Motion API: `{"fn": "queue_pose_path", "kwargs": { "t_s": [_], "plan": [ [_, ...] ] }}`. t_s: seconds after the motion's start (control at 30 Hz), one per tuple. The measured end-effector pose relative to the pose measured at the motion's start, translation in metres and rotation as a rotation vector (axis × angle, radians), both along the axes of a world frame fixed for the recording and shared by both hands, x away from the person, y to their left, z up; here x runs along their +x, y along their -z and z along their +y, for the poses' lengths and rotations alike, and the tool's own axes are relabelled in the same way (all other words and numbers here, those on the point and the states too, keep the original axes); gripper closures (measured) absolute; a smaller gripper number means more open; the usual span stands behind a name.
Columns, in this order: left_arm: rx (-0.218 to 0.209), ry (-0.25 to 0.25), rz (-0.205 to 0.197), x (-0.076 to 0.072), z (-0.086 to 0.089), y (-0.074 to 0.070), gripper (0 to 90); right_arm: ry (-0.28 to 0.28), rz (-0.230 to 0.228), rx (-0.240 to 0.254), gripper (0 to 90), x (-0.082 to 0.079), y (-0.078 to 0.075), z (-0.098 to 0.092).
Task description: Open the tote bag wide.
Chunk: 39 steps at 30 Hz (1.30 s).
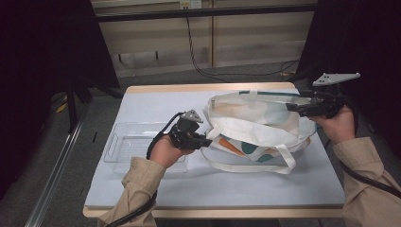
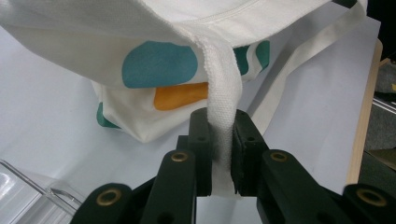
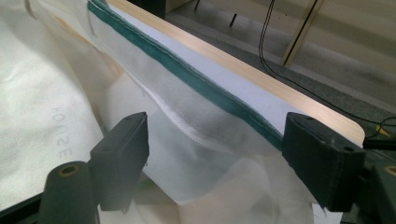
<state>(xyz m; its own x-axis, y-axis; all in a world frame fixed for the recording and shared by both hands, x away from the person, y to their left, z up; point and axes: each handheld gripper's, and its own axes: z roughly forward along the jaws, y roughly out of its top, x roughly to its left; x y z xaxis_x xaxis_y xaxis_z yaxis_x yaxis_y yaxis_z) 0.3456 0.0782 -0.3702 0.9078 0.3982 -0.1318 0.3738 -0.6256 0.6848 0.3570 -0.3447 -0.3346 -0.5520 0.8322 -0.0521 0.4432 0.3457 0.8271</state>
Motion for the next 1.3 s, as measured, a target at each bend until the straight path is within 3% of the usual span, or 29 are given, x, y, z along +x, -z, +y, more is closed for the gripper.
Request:
{"fn": "queue_pose_path", "kwargs": {
  "t_s": [0.2,0.3,0.5,0.6,0.7,0.83,0.87,0.9,1.03,1.3],
  "plan": [
    [-0.005,0.000,0.008,0.000,0.001,0.001,81.4,0.025,-0.003,0.004,22.8,0.000,0.002,-0.005],
    [0.013,0.022,0.004,0.000,0.002,0.002,81.6,0.024,-0.002,0.002,23.2,0.002,0.003,-0.006],
    [0.004,0.008,0.010,-0.003,0.005,0.006,81.6,0.050,0.017,0.008,23.0,0.007,0.008,-0.011],
    [-0.007,0.000,0.009,-0.004,0.006,0.009,81.6,0.043,0.016,0.011,27.0,0.008,0.010,-0.013],
    [-0.006,0.001,0.009,-0.003,0.008,0.011,81.7,0.036,0.011,0.014,40.1,0.008,0.010,-0.015],
    [-0.020,-0.002,0.006,-0.004,0.009,0.012,81.7,0.001,0.029,0.008,69.7,0.009,0.010,-0.018],
    [-0.020,-0.002,0.006,-0.004,0.009,0.012,81.6,0.001,0.029,0.008,69.7,0.009,0.010,-0.018],
    [-0.024,-0.003,0.012,-0.004,0.009,0.014,81.7,-0.004,0.042,0.000,81.3,0.009,0.011,-0.018],
    [-0.027,-0.006,0.023,-0.005,0.010,0.017,81.7,0.019,0.066,0.000,83.5,0.011,0.015,-0.019],
    [-0.017,0.004,0.024,-0.009,0.011,0.019,81.8,0.076,0.070,-0.021,83.8,0.023,0.020,-0.020]
  ]
}}
